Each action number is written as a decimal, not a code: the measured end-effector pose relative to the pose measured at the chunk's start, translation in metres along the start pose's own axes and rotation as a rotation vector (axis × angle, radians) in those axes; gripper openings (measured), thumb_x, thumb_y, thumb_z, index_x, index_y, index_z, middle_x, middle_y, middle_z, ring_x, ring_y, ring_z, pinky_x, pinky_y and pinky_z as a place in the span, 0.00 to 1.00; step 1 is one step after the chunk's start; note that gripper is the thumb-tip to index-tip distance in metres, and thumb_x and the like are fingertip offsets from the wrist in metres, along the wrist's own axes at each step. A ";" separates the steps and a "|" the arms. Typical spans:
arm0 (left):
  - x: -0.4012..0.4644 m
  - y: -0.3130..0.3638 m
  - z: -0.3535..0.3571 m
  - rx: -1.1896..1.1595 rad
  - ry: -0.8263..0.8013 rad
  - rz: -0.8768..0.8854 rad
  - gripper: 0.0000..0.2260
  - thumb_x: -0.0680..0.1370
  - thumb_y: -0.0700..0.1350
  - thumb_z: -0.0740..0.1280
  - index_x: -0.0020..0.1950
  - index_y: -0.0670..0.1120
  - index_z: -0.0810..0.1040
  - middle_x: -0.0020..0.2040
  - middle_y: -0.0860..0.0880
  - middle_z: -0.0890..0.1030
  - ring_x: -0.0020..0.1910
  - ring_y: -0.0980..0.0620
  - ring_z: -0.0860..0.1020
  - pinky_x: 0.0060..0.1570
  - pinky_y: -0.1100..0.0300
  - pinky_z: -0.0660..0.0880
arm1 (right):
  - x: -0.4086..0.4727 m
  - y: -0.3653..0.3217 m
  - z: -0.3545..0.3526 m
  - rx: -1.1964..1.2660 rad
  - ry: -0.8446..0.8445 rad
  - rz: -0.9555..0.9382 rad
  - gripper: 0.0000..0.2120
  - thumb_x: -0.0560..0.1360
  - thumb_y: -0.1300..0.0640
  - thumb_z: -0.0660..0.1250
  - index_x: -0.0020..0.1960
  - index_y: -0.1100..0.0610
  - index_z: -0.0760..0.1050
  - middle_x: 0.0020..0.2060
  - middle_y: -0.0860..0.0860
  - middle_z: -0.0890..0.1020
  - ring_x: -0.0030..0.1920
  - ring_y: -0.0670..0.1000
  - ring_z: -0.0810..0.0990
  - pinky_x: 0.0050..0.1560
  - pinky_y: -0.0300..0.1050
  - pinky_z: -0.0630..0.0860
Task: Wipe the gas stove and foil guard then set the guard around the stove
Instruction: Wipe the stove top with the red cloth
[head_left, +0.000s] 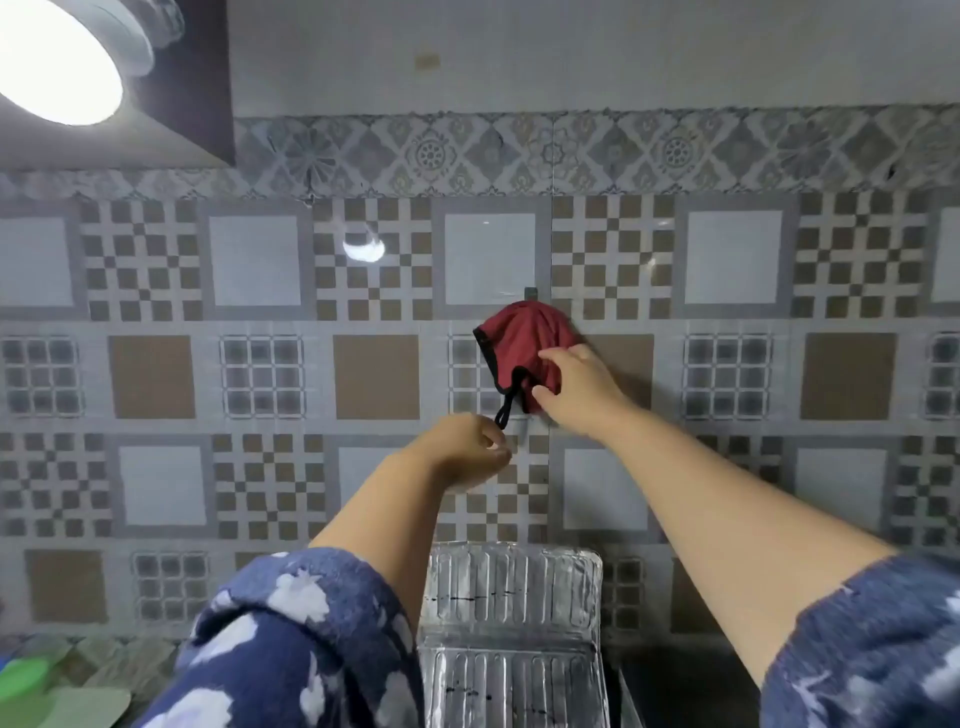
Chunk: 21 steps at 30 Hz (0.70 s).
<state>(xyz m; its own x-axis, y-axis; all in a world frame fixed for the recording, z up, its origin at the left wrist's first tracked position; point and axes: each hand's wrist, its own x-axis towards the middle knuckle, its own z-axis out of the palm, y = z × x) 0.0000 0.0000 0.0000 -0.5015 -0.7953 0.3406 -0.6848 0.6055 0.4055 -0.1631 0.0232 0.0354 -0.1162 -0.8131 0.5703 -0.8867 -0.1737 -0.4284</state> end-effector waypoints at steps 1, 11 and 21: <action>0.006 -0.002 -0.001 -0.003 -0.001 -0.005 0.13 0.77 0.49 0.63 0.59 0.48 0.79 0.58 0.48 0.80 0.55 0.49 0.78 0.54 0.57 0.74 | 0.008 -0.001 0.002 0.020 0.062 -0.004 0.26 0.76 0.55 0.64 0.72 0.55 0.62 0.70 0.57 0.62 0.70 0.58 0.62 0.70 0.49 0.60; 0.033 -0.022 0.022 0.026 -0.042 0.015 0.13 0.77 0.49 0.62 0.57 0.48 0.79 0.56 0.48 0.80 0.57 0.48 0.78 0.56 0.56 0.74 | 0.057 -0.004 0.035 0.124 0.349 -0.010 0.23 0.74 0.63 0.64 0.67 0.50 0.68 0.65 0.59 0.62 0.63 0.61 0.66 0.63 0.50 0.69; -0.020 0.002 0.042 -0.010 -0.219 -0.076 0.13 0.78 0.49 0.62 0.59 0.46 0.78 0.58 0.47 0.80 0.57 0.49 0.77 0.57 0.56 0.73 | 0.008 -0.018 -0.015 0.164 0.370 -0.032 0.19 0.72 0.67 0.63 0.58 0.49 0.73 0.61 0.57 0.65 0.61 0.58 0.65 0.59 0.46 0.69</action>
<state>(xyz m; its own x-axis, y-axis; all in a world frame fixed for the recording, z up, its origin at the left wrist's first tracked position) -0.0136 0.0159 -0.0419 -0.5520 -0.8255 0.1174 -0.7204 0.5431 0.4313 -0.1548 0.0278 0.0582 -0.2696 -0.5567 0.7858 -0.8130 -0.3058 -0.4956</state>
